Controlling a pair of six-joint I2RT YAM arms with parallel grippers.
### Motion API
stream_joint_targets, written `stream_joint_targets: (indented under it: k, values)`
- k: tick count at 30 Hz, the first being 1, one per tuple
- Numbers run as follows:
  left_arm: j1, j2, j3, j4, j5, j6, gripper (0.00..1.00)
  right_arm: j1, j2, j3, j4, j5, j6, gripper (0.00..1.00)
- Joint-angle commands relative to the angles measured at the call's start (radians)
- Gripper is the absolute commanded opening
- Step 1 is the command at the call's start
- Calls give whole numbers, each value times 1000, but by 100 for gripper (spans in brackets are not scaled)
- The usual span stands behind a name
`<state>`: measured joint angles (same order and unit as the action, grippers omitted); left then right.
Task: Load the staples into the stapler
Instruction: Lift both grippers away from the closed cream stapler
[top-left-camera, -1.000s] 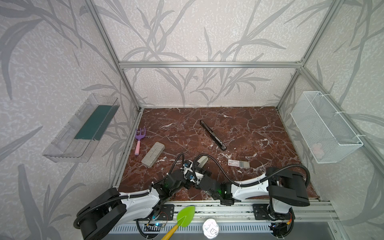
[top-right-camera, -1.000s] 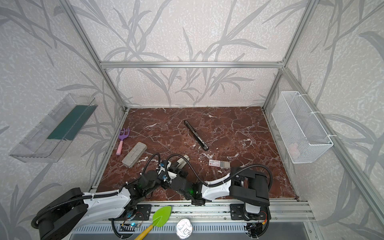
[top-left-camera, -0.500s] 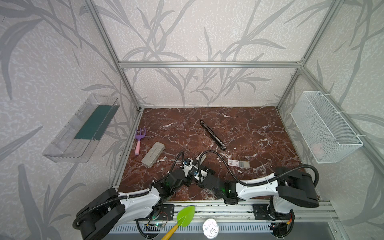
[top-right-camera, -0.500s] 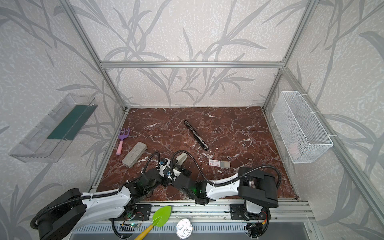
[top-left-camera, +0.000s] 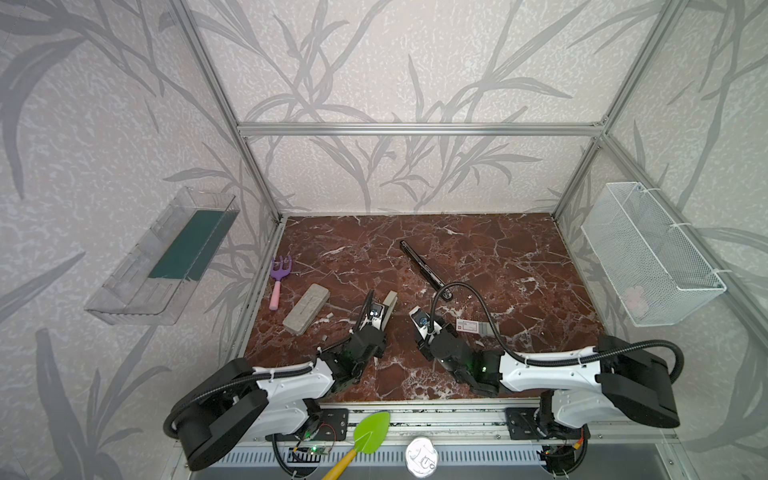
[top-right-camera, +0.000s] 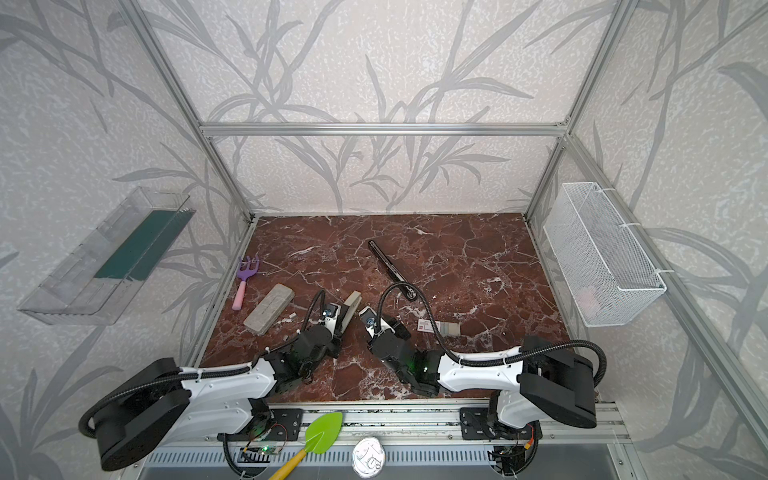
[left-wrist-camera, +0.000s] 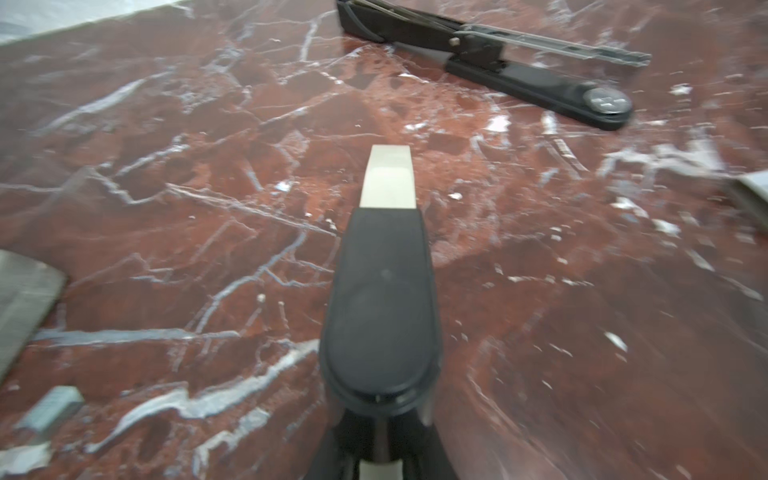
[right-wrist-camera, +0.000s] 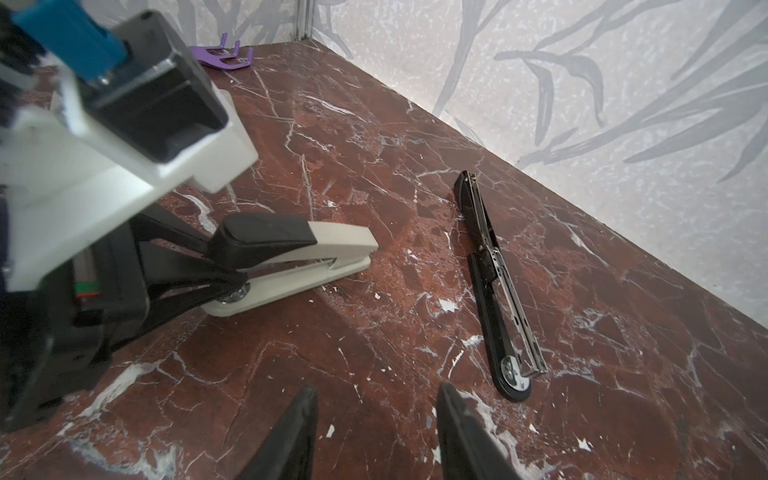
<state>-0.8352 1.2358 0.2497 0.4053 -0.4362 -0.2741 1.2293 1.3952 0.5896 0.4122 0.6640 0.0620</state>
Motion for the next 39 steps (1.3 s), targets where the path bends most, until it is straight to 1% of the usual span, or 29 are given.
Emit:
stream_joint_targets:
  k: [1,3,6,9,11,14,17,18,25,27,28,33,35,37,39]
  values:
    - [10,99,101,49,-181,-8,0,-14,-44,-12,-35,39,39,48]
    - [19,172,151,74,-208,6,0,-22,-64,-19,-50,45,48,48]
    - [68,258,202,128,-175,10,0,-28,-93,-23,-85,55,63,48]
    - [132,320,268,110,-116,-3,0,-33,-119,-30,-114,60,73,48]
    - [159,363,320,87,-100,19,0,-36,-130,-37,-127,65,81,48]
    - [204,417,399,24,-60,20,0,-40,-141,-43,-142,68,96,48]
    - [236,458,439,10,-33,19,0,-42,-145,-45,-150,71,102,48]
    - [242,465,450,-3,-30,16,1,-42,-144,-45,-152,72,105,48]
    - [248,462,455,-51,33,0,21,-56,-138,-34,-155,66,96,48]
    - [248,450,450,-69,49,-10,31,-64,-138,-31,-157,59,95,48]
    - [248,441,447,-77,60,-10,33,-69,-140,-30,-158,57,95,48]
    - [248,370,442,-154,114,-13,41,-83,-147,-27,-165,47,95,48]
    - [248,322,445,-213,127,-30,42,-85,-150,-25,-169,46,95,48]
    - [251,262,448,-273,136,-50,45,-88,-153,-24,-176,43,99,48]
    - [268,202,466,-357,163,-69,46,-102,-157,-22,-191,28,115,48]
